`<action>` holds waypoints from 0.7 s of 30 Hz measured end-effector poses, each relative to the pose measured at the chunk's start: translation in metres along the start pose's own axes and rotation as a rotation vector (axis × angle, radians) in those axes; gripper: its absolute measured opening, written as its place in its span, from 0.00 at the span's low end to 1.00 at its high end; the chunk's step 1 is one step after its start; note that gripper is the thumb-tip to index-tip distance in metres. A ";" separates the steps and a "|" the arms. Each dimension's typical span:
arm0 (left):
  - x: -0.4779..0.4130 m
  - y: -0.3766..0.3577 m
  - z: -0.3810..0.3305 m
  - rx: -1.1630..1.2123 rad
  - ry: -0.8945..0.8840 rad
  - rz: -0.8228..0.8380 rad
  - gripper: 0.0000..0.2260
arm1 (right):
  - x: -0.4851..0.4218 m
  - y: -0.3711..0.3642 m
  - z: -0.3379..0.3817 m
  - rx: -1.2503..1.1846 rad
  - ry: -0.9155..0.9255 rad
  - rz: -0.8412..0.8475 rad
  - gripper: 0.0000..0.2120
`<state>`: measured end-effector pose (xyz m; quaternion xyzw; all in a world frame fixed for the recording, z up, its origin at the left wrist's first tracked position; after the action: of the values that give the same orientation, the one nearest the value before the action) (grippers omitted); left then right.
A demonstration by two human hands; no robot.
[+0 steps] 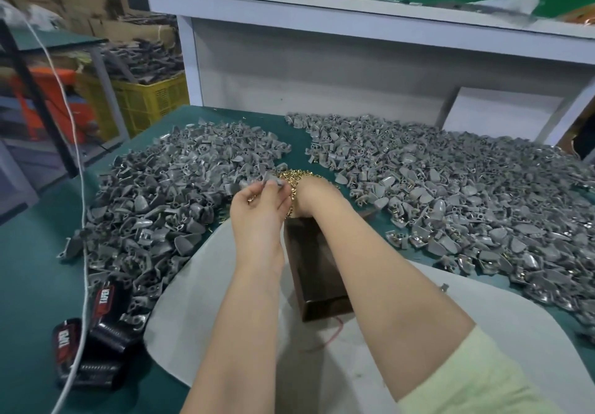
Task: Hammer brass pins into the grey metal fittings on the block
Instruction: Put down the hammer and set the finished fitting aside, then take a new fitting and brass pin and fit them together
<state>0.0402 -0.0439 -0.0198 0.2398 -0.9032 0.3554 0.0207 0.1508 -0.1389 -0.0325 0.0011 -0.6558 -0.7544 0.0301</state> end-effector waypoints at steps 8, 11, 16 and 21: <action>0.000 0.001 -0.001 -0.025 -0.013 -0.023 0.03 | -0.010 -0.020 0.005 0.032 -0.009 0.167 0.07; -0.003 0.005 -0.004 -0.032 -0.067 -0.071 0.04 | -0.007 -0.012 0.008 0.050 0.011 0.074 0.04; -0.003 0.010 -0.009 -0.035 -0.124 -0.111 0.06 | 0.006 0.015 -0.002 -0.236 -0.019 -0.187 0.08; 0.001 -0.004 -0.012 -0.377 -0.249 0.008 0.10 | 0.033 0.054 -0.030 -0.717 -0.006 -0.344 0.06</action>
<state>0.0395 -0.0390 -0.0081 0.2700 -0.9502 0.1481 -0.0481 0.1218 -0.1778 0.0181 0.0982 -0.3413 -0.9294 -0.1000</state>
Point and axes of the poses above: each hand's wrist, its own x-axis away from the middle knuckle, its own y-axis out of the back of the hand, z = x × y, the point moved 9 cm from there along -x, towards the middle knuckle, and after that the axes turned 6 degrees about -z, right-handed, at the moved point
